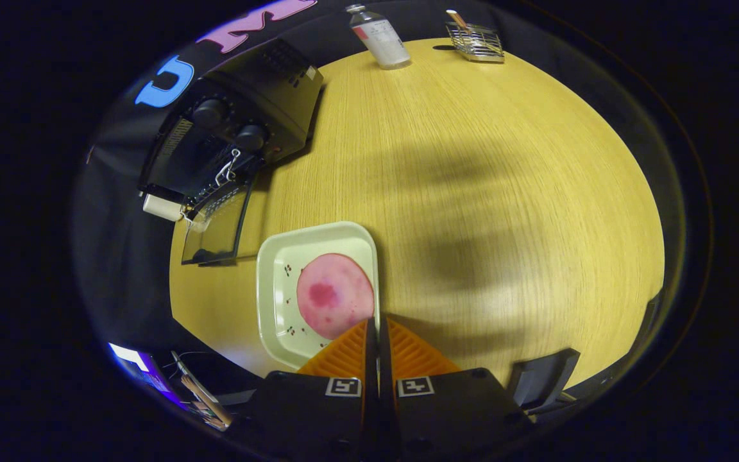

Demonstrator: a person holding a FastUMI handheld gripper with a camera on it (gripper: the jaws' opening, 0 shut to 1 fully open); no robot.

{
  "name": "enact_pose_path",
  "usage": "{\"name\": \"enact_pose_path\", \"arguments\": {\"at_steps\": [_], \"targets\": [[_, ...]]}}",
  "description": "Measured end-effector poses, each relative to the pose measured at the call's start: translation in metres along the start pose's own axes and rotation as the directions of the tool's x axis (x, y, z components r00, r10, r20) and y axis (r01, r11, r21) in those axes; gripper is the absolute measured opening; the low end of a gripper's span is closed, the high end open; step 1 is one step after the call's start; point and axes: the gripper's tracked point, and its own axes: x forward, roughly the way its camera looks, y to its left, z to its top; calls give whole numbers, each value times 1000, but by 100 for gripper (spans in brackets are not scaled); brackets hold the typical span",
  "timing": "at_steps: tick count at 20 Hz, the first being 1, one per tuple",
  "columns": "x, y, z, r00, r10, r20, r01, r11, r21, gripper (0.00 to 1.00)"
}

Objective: Open the toaster oven, put the food inside, and close the toaster oven door.

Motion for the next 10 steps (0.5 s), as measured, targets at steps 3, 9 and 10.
{"name": "enact_pose_path", "arguments": {"at_steps": [3,9,10], "targets": [[-16,3,-2,999,-3,41,2,999,38,6],[-63,33,-9,990,-6,144,-23,980,198,6],[-68,43,-10,986,-6,168,-32,975,220,6]]}}
